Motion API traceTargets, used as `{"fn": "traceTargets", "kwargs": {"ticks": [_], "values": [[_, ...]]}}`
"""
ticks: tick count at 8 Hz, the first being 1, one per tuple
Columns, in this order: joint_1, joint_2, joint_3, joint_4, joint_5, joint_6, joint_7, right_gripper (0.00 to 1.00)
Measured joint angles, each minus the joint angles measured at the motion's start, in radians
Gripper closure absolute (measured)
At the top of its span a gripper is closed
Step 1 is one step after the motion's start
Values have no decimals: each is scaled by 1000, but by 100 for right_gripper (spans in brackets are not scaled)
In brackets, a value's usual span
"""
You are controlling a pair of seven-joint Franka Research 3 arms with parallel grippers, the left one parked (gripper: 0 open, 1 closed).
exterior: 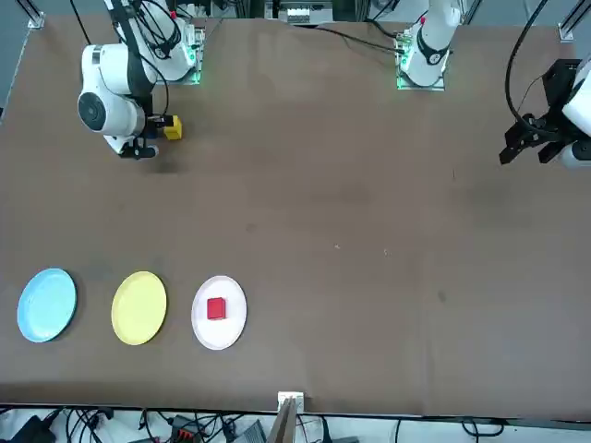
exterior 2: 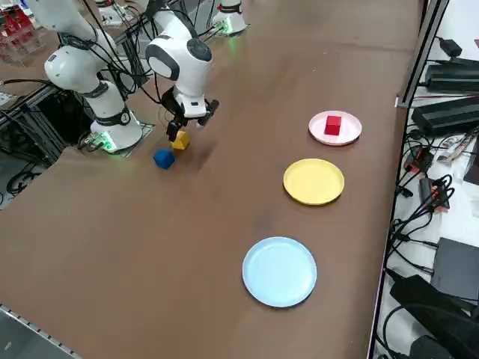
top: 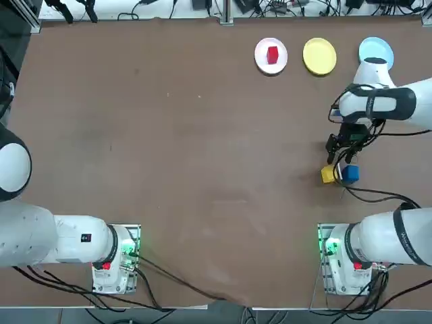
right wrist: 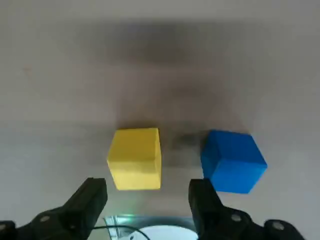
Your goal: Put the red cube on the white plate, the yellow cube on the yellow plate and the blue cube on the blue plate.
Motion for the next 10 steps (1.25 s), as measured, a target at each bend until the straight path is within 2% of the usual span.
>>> {"fn": "traceTargets", "kwargs": {"ticks": [5,10], "values": [[28,14,0,-67,0,94,0,0],[29,69,0,-72,1,144,3,1]]}}
